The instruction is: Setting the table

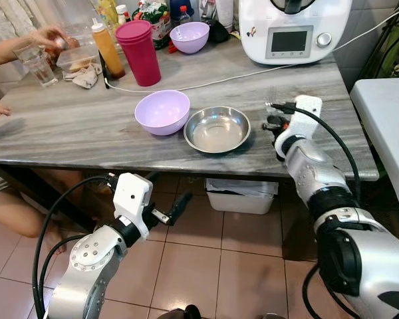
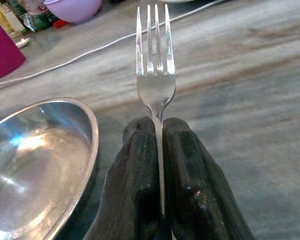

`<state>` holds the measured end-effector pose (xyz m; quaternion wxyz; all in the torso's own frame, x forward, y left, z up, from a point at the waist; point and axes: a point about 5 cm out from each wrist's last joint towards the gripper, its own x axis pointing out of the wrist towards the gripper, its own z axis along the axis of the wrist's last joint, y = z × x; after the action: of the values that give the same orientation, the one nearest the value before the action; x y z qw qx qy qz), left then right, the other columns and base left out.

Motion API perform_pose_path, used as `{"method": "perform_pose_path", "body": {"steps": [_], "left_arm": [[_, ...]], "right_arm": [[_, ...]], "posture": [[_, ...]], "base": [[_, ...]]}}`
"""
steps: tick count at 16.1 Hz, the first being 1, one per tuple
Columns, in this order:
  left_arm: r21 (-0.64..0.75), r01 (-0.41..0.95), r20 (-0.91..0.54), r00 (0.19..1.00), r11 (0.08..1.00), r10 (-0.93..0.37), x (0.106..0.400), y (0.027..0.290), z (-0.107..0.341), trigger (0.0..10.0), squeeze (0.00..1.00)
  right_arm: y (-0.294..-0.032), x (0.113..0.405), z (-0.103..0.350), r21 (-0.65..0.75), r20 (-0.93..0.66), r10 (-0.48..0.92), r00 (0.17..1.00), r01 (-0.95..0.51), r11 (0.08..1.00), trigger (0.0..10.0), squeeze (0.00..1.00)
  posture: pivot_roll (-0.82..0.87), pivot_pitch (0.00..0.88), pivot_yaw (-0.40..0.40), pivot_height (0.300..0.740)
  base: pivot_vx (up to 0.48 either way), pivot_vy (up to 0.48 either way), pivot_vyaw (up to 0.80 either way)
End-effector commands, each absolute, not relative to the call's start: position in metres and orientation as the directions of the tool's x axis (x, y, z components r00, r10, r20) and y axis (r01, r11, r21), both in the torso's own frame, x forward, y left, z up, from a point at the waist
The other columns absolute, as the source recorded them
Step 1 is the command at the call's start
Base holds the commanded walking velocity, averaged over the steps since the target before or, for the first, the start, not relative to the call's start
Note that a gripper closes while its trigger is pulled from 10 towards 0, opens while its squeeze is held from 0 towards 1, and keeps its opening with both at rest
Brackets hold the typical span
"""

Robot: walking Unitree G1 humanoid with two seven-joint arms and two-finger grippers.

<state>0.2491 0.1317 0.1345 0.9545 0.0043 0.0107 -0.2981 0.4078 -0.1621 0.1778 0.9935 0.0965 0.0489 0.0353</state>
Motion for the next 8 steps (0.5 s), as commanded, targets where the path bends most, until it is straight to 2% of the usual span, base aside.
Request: {"method": "perform_pose_path", "body": {"steps": [1, 8], "left_arm": [[0.011, 0.589, -0.023, 0.808, 0.808, -0.589, 0.246, 0.133, 0.138, 10.0, 0.0], [-0.019, 0.649, -0.009, 0.76, 0.76, -0.649, 0.244, 0.125, 0.139, 10.0, 0.0]], "right_arm": [[-0.158, 0.41, 0.182, 0.228, -0.081, 0.07, 0.994, -0.05, 0.972, 10.0, 0.0], [-0.167, 0.408, 0.171, 0.306, -0.124, 0.006, 0.992, 0.032, 0.952, 10.0, 0.0]], "posture": [[-0.09, 0.15, 0.151, 0.74], [-0.1, 0.152, 0.151, 0.74]], "base": [[0.0, 0.0, 0.0], [0.0, 0.0, 0.0]]}}
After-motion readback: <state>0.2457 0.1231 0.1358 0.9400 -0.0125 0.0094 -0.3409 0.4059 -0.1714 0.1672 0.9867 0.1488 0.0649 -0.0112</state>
